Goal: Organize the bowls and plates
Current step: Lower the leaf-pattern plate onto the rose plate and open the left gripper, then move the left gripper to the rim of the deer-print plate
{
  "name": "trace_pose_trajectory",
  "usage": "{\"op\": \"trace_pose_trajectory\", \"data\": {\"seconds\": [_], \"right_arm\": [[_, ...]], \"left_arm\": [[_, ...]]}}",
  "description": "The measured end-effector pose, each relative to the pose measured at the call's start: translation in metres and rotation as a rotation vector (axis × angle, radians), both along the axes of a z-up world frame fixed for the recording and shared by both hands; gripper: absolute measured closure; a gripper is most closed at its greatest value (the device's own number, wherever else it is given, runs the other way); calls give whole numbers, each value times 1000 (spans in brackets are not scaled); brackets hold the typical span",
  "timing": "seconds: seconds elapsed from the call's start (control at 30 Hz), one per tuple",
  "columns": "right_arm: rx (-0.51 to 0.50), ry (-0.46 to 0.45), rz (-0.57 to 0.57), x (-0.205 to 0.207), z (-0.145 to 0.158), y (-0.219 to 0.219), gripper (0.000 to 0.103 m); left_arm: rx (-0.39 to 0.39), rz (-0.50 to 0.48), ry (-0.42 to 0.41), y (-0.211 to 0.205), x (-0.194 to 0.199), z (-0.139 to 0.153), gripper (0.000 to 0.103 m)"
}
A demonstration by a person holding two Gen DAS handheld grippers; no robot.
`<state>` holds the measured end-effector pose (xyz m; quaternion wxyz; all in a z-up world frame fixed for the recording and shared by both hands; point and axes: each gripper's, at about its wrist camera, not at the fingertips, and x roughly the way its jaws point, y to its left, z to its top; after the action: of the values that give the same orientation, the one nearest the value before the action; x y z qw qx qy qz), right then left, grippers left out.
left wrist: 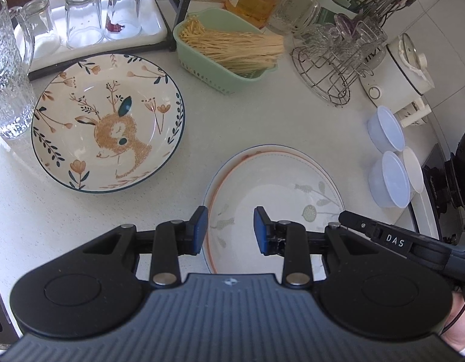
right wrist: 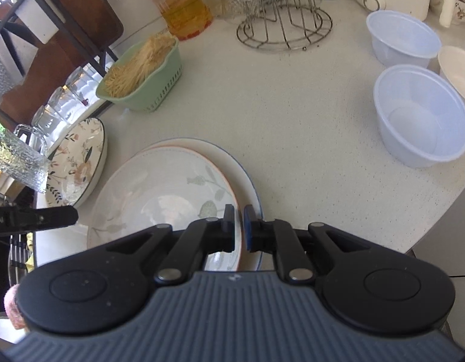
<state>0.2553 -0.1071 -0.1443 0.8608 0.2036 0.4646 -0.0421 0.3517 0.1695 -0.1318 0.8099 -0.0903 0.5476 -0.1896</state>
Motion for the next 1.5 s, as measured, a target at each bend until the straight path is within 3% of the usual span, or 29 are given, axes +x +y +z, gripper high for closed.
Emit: {"op": "trace_pose_trajectory", "data": {"seconds": [0.43, 0.7, 0.87, 1.17, 1.5], "right_arm": [[-59, -171, -13, -31, 63, 20, 92], [-40, -261, -22, -60, 94, 44, 92], [-44, -295, -16, -75, 106, 59, 92], [-62, -327, 47, -92, 116, 56, 92], [-52, -372, 196, -110, 130, 23, 92]], "left_arm": [[34, -11, -161, 14, -31, 50, 66], [13, -63, -199, 25, -62, 78, 66], [49, -73, -248, 33, -82, 90, 66], [55, 31, -294, 33, -112, 111, 66], [97, 148, -306, -13, -154, 121, 66]]}}
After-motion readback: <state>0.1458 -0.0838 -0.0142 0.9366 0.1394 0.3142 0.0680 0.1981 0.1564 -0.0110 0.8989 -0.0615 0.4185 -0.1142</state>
